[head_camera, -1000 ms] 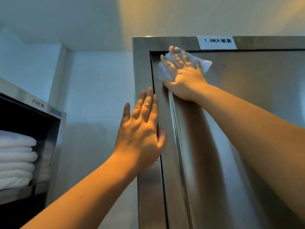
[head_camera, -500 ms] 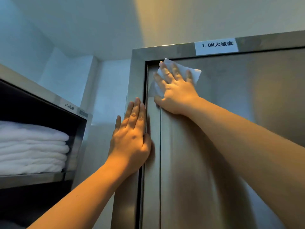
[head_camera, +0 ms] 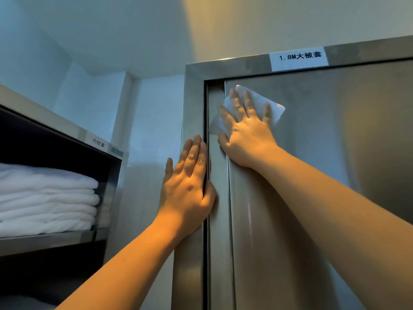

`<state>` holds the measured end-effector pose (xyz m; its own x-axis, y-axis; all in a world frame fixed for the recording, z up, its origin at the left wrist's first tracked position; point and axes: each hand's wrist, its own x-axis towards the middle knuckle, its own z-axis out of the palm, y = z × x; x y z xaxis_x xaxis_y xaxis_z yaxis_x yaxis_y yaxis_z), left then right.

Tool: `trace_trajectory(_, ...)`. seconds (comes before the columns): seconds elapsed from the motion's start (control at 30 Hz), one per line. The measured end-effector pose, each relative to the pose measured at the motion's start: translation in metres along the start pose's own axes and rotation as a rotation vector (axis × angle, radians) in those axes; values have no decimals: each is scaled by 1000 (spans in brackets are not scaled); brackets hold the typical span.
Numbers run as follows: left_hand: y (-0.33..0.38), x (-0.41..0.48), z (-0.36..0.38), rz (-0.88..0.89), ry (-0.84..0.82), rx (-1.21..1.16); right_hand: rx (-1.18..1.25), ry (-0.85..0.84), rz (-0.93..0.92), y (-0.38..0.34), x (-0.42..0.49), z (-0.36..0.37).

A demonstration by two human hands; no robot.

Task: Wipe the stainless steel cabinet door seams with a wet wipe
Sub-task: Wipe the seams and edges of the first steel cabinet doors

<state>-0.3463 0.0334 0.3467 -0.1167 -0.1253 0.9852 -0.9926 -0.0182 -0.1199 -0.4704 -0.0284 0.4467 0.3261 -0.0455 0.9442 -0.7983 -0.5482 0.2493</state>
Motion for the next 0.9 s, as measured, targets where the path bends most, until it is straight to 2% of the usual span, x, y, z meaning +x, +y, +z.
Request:
trace_trajectory(0.37,-4,-25,1,72,-5,-77,0,-38,88,-23,-57,10)
trace_trajectory(0.67,1,-61,2,151,107,18,-42,-106,96,-39,-116,17)
trace_trajectory(0.9,5,-96,3,151,74,36,-32,-130,104,-51,-158,26)
